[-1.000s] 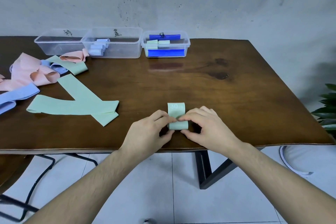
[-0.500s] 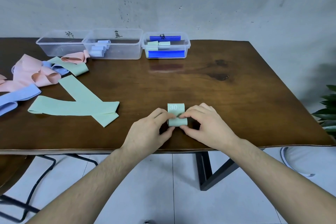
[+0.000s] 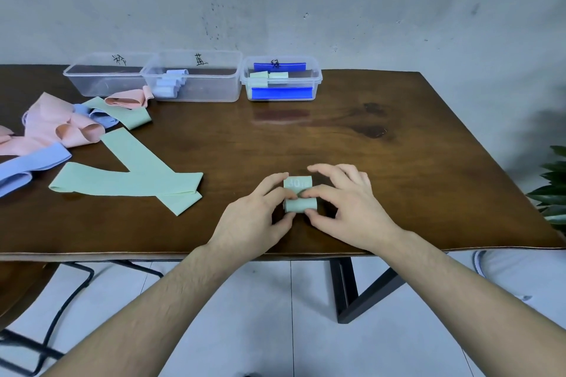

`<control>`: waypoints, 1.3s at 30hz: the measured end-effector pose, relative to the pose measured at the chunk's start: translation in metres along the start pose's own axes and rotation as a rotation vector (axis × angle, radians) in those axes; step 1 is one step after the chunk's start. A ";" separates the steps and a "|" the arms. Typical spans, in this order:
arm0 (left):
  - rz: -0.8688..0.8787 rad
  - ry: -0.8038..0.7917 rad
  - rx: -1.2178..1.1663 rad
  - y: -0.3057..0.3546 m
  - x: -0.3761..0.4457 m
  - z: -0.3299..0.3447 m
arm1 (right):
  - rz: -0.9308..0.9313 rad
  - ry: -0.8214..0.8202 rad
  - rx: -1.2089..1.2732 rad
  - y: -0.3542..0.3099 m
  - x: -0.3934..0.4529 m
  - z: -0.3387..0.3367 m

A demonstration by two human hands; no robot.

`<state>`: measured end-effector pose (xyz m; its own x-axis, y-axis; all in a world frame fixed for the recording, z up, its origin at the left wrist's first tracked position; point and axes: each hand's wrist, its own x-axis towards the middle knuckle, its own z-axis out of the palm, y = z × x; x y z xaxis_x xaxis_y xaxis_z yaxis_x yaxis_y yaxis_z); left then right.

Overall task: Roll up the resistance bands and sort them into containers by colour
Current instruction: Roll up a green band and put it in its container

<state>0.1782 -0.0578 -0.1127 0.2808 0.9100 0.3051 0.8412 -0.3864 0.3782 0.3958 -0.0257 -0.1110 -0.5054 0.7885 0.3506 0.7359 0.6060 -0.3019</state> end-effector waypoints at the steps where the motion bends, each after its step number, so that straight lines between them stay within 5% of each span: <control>1: -0.005 -0.007 0.001 -0.001 0.000 0.000 | 0.006 -0.007 0.005 0.000 0.002 -0.001; 29: -0.025 -0.182 -0.008 -0.004 0.021 -0.007 | 0.231 -0.103 0.213 0.005 0.015 0.003; 39: -0.072 -0.183 -0.053 -0.005 0.030 -0.008 | 0.118 -0.012 0.207 0.004 0.011 0.002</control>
<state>0.1785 -0.0294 -0.0986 0.3042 0.9458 0.1133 0.8382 -0.3223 0.4400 0.3920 -0.0138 -0.1105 -0.4281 0.8553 0.2919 0.6826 0.5177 -0.5159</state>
